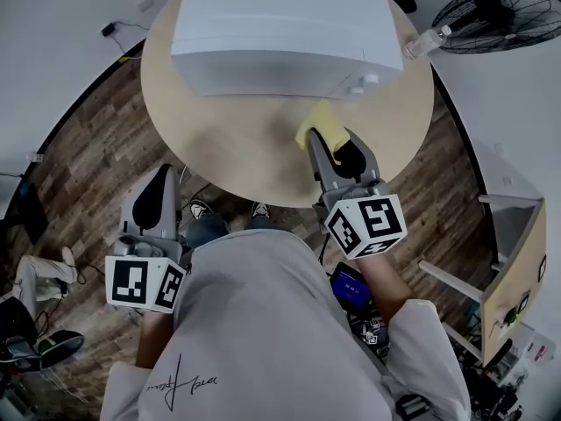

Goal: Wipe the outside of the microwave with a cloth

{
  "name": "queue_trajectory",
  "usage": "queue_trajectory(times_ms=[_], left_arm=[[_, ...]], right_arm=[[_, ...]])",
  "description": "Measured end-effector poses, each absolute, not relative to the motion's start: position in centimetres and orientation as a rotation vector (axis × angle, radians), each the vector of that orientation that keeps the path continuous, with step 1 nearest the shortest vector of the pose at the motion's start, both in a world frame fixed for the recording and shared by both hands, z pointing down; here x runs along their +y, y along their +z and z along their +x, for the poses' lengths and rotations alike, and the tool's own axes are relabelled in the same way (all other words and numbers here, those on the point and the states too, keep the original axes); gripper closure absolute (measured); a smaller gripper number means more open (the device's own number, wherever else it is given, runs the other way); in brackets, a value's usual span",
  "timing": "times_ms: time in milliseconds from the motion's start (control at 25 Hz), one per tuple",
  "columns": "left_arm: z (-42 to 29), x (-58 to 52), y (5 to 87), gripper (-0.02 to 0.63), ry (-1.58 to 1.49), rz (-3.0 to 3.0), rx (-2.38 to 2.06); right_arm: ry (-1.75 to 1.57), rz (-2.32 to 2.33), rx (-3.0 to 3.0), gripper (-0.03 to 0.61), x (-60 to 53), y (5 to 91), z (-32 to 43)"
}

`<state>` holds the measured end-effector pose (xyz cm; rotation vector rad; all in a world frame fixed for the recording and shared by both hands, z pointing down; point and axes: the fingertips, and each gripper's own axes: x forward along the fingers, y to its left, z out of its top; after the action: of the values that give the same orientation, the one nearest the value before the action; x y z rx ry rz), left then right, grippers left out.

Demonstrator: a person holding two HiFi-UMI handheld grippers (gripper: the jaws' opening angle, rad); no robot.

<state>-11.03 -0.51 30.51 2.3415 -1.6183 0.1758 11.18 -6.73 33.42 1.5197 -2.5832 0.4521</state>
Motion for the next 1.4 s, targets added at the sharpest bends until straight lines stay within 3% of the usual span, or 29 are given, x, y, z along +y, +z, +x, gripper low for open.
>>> queue_trajectory(times_ms=[1400], left_arm=[[-8.9, 2.1, 30.3, 0.623, 0.184, 2.292, -1.670]], right_arm=[[0.460, 1.424, -2.558, 0.451, -1.2, 32.3, 15.4]])
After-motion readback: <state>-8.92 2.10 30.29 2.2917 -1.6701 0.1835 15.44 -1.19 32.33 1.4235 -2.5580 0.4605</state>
